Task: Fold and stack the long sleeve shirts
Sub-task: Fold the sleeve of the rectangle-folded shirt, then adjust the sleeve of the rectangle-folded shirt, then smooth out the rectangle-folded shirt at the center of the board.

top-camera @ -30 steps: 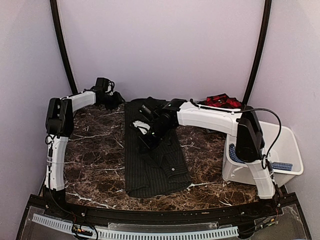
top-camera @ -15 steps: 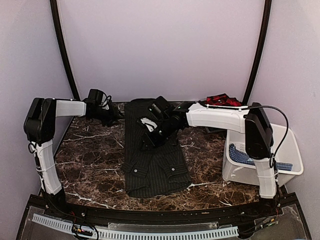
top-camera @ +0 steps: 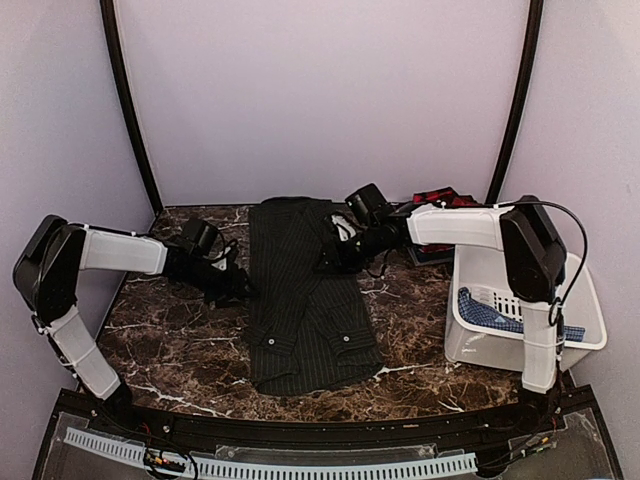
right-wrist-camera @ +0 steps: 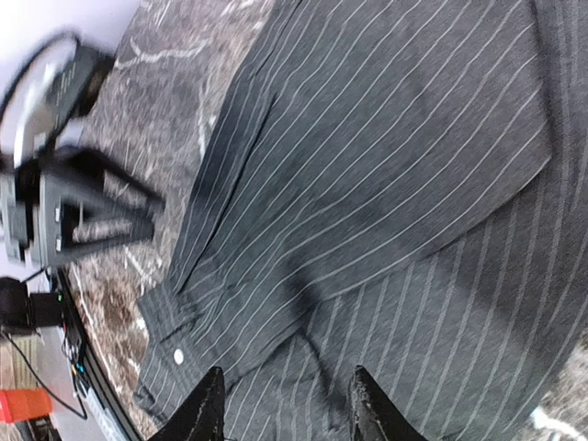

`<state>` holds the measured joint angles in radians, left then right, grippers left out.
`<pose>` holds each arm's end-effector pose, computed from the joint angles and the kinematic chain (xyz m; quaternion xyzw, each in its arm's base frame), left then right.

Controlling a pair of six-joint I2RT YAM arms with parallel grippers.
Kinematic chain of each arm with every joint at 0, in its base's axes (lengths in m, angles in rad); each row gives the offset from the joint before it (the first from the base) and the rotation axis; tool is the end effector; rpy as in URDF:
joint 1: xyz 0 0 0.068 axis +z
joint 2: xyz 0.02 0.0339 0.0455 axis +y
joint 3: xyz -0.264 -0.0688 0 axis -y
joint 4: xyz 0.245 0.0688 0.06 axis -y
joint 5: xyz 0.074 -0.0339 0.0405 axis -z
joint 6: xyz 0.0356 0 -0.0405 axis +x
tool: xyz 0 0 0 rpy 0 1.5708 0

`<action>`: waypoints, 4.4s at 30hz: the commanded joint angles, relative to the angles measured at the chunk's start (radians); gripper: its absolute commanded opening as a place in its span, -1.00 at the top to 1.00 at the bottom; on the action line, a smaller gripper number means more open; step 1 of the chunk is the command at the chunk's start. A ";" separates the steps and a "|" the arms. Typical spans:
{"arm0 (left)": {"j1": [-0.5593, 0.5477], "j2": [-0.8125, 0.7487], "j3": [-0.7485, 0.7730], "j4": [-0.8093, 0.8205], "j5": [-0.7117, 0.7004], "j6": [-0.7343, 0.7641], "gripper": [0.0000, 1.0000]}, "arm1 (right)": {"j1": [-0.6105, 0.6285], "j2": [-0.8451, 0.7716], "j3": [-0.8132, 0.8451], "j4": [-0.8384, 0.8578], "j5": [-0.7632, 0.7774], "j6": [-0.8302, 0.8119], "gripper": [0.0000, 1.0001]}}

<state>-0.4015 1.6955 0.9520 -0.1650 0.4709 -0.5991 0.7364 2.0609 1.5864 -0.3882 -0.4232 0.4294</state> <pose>0.3056 -0.1473 0.1704 -0.0152 0.9226 -0.3452 0.1716 0.3301 0.3190 0.2070 -0.2122 0.8951 0.3510 0.1746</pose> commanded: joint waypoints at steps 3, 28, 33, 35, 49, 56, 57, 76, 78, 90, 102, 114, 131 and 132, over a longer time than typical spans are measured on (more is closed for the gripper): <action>-0.046 -0.088 -0.098 -0.036 -0.005 -0.015 0.04 | -0.081 0.075 -0.003 0.232 0.010 0.120 0.11; -0.126 -0.107 -0.198 -0.065 -0.006 -0.034 0.41 | -0.109 0.270 0.104 0.348 0.022 0.220 0.38; -0.136 -0.127 -0.198 -0.087 0.005 -0.032 0.67 | -0.109 0.281 0.120 0.348 0.014 0.222 0.67; -0.141 -0.145 -0.199 -0.102 0.014 -0.028 0.74 | -0.109 0.283 0.125 0.347 0.013 0.224 0.82; -0.158 -0.189 -0.146 -0.187 0.096 0.000 1.00 | -0.109 0.268 0.149 0.325 0.038 0.218 1.00; -0.161 -0.204 -0.103 -0.189 0.222 -0.030 1.00 | -0.121 0.264 0.194 0.253 0.076 0.194 1.00; -0.161 -0.202 -0.100 -0.192 0.228 -0.029 1.00 | -0.123 0.265 0.202 0.242 0.077 0.189 1.00; -0.192 -0.101 -0.200 -0.157 0.139 -0.052 1.00 | -0.123 0.317 0.229 0.145 0.073 0.143 1.00; -0.192 -0.097 -0.201 -0.152 0.139 -0.054 1.00 | -0.123 0.316 0.229 0.136 0.076 0.133 1.00; -0.194 -0.151 -0.167 -0.166 0.148 -0.061 0.92 | -0.116 0.203 0.197 0.060 0.143 0.060 0.43; -0.194 -0.254 -0.023 -0.354 -0.144 -0.023 0.30 | -0.050 0.062 0.070 0.019 0.206 -0.037 0.42; -0.192 0.048 0.234 0.073 -0.177 -0.069 0.32 | 0.040 0.015 -0.051 -0.029 0.301 -0.084 0.44; -0.079 0.479 0.489 0.218 -0.266 -0.124 0.35 | 0.188 -0.112 -0.298 -0.047 0.354 -0.155 0.42; -0.077 0.482 0.487 0.215 -0.273 -0.120 0.35 | 0.199 -0.111 -0.300 -0.052 0.347 -0.168 0.42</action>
<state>-0.4992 2.1670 1.4124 0.0631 0.2237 -0.7212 0.9028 1.9690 1.3132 -0.4282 -0.0841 0.3134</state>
